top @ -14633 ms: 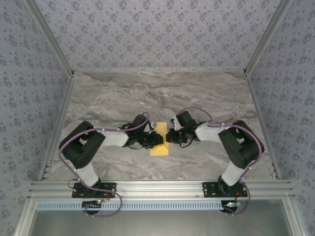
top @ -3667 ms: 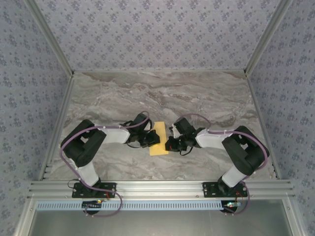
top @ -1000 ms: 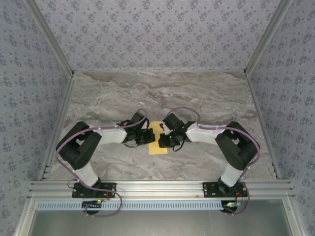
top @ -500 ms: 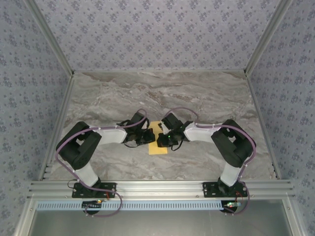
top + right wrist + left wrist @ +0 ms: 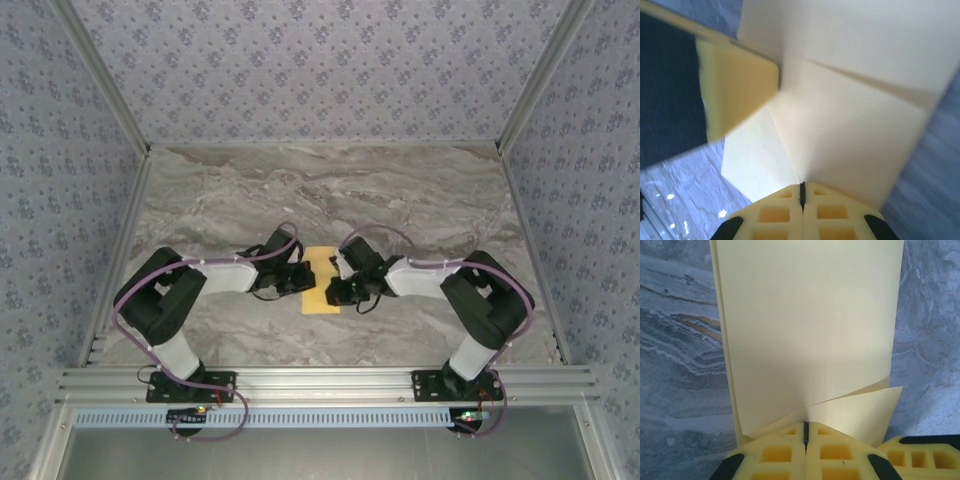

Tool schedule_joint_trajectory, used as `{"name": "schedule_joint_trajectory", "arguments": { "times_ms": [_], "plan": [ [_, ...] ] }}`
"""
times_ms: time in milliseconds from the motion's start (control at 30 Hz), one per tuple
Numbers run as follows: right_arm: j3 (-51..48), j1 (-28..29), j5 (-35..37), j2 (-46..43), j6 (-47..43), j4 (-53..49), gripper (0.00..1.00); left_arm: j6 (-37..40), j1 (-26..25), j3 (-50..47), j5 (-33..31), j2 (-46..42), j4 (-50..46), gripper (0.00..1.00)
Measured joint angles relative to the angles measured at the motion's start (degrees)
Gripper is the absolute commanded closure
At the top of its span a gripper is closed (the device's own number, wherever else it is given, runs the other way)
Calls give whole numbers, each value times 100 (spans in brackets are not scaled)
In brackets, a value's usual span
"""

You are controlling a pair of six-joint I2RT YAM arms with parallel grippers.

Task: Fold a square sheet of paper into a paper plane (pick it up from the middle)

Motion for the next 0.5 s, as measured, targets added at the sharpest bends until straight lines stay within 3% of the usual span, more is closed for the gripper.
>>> {"name": "schedule_joint_trajectory", "arguments": {
  "times_ms": [267,500],
  "plan": [
    [-627,-144,-48,-588,-24,13,100,2,0,-2,55,9,39,99],
    [-662,-170,13,-1202,-66,-977,100,9,0,39,85,9,-22,93]
  ]
}}
